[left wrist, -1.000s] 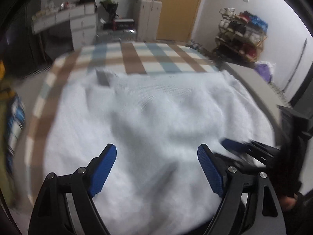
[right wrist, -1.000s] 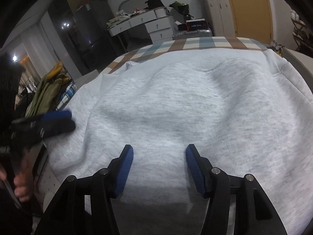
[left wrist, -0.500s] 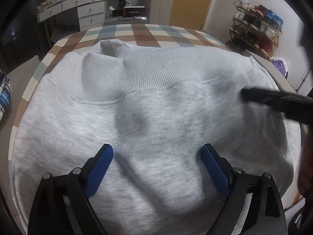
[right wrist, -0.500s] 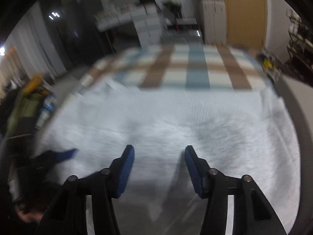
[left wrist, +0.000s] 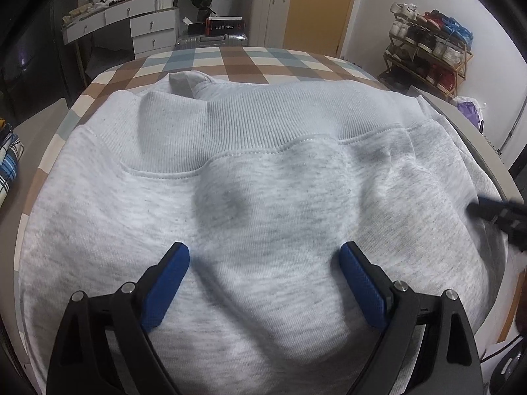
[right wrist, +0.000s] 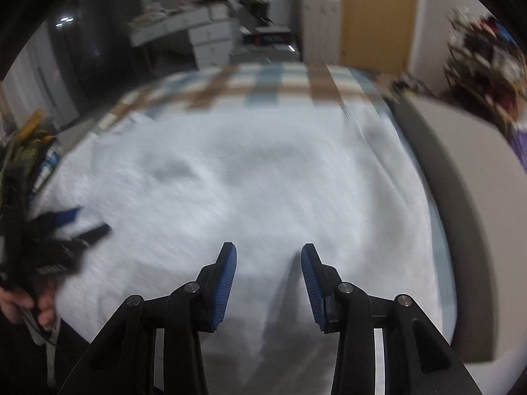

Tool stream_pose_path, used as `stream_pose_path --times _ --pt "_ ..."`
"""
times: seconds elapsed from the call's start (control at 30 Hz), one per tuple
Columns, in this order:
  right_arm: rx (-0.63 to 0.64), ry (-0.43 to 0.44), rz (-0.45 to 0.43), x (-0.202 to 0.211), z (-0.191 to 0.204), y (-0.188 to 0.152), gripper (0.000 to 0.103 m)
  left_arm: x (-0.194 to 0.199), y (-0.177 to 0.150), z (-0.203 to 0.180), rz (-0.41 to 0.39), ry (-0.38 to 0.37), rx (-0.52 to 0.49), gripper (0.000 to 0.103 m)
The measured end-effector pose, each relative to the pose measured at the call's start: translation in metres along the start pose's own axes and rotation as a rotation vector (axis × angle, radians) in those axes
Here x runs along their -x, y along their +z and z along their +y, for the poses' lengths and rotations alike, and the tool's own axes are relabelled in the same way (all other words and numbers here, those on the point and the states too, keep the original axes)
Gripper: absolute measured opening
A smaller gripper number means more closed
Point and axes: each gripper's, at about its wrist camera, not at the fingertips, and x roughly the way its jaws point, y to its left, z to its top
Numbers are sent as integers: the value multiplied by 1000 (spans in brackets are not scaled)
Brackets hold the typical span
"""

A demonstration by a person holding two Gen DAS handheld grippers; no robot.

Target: Fold large clothes

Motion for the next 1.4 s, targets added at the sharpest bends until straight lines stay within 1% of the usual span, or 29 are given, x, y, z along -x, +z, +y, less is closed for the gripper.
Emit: stream_pose_path --times 0.03,0.07,0.17,0.2,0.23,0.3,0.33,0.47,0.5,0.57,0.63,0.67,0.73,0.77,0.83,0.87,0.9,0.93,1.0,1.03,1.1,1.17,1.2,1.23,1.27,1.3,1.33,1.37,1.4 --pt "-13 22 28 -13 -6 -8 42 0 0 -1 2 1 0 91" --pt "-9 32 -42 -10 -7 -13 42 -1 1 -1 6 0 3 91" --pt "-11 1 -53 -11 0 -12 43 9 7 3 70 -34 14 88" --pt "-16 -8 -44 -12 1 -9 43 24 7 8 66 -53 32 88" --pt "-19 -14 -36 -11 3 -7 43 42 6 13 21 -63 41 88" --pt "-31 -3 -36 -4 4 -5 43 68 0 19 -52 -23 20 89" --pt "-40 16 -51 3 5 -5 43 74 -7 25 -50 18 4 89" --pt "-51 104 -177 37 6 -16 43 49 -36 52 54 40 43 88" --pt "-41 131 -191 42 10 -19 42 45 -42 50 35 74 6 89" --pt "-29 123 -152 36 15 -25 43 40 -46 40 18 136 -53 96" --pt "-18 123 -30 4 19 -36 43 39 -40 45 38 120 -2 98" --pt "-13 121 -103 7 20 -41 43 41 -36 46 51 111 14 98" --pt "-5 110 -76 12 22 -41 43 52 -28 50 77 99 50 98" --pt "-5 121 -63 15 21 -39 43 61 -23 51 67 93 44 98" --pt "-8 179 -83 31 9 -32 43 81 -10 52 12 135 6 99" --pt "-3 167 -112 39 2 -28 43 86 -2 52 -12 151 -18 99" --pt "4 130 -147 47 -5 -21 51 89 8 54 -27 157 -48 99" --pt "5 82 -179 55 -17 -10 64 88 15 56 -26 158 -66 99" --pt "0 19 -234 60 -38 11 72 72 42 69 9 177 -80 99" --pt "4 -13 -257 58 -51 24 72 61 51 75 35 171 -73 99" --pt "17 -69 -226 40 -67 49 72 35 70 89 102 162 -51 99" --pt "26 -80 -169 16 -79 70 72 10 76 94 179 84 -41 98" --pt "31 -70 -125 -1 -85 82 67 1 74 97 209 75 -20 97" --pt "27 -57 -82 -13 -86 89 40 -9 72 98 249 68 -8 95" --pt "22 -31 -33 -25 -88 97 23 -13 71 98 283 47 -6 83" --pt "14 -9 21 -38 -90 101 0 -16 70 97 302 21 -5 69" --pt "-3 -7 57 -45 -91 100 0 -15 69 95 296 10 -10 66" --pt "-16 13 58 -45 -90 98 0 -11 69 92 280 9 -25 52" --pt "-16 74 44 -40 -90 94 0 -5 68 87 262 16 -48 33"
